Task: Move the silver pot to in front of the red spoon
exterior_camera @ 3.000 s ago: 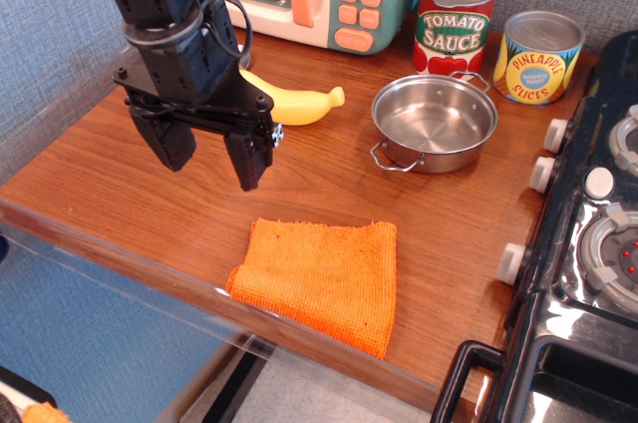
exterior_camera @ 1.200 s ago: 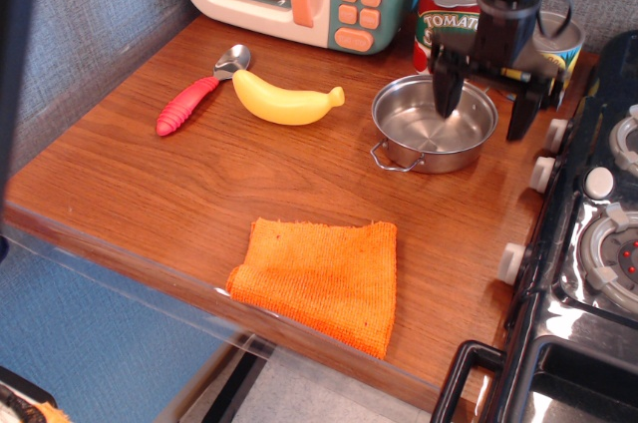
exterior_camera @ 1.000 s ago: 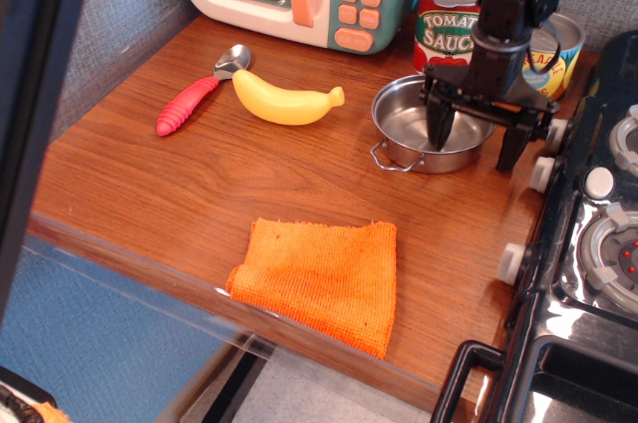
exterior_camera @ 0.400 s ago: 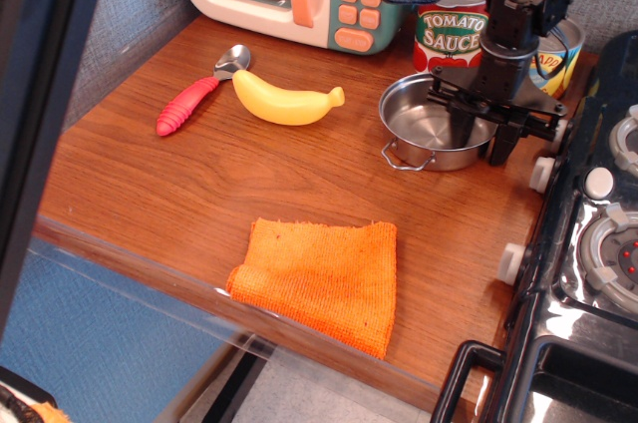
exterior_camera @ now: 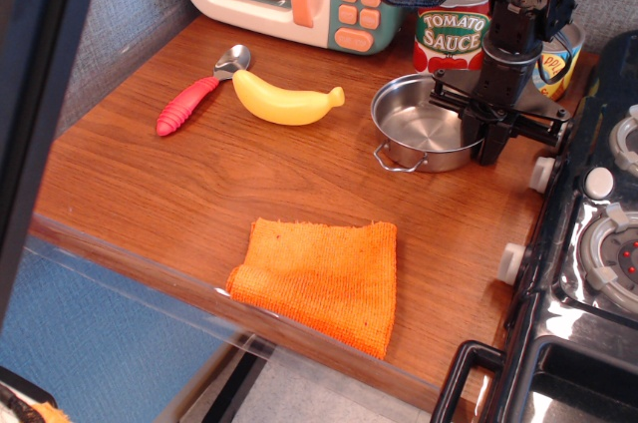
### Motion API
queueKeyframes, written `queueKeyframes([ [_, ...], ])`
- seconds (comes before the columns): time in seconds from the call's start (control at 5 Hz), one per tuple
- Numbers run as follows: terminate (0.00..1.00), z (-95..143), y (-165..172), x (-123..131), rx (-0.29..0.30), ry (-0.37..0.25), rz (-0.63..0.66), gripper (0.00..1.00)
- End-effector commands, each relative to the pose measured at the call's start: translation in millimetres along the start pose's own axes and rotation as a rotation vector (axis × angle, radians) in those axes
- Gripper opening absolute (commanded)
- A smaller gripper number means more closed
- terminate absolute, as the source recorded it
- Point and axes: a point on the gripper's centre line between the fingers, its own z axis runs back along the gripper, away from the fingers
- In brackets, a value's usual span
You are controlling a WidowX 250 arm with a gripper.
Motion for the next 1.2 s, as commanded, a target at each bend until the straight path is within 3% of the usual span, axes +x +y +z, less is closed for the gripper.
queueKeyframes([
  [0.0,0.0,27,-5,-4,-0.056,-0.06,0.051,0.0],
  [0.2,0.0,52,-10,-8,-0.097,-0.106,0.039,0.0],
  [0.4,0.0,97,-4,-21,-0.192,-0.19,0.029,0.0],
  [0.6,0.0,136,25,-53,-0.239,-0.256,0.055,0.0],
  [0.8,0.0,146,65,-97,-0.225,-0.251,0.098,0.0],
  [1.0,0.0,131,102,-139,-0.152,-0.186,0.172,0.0],
])
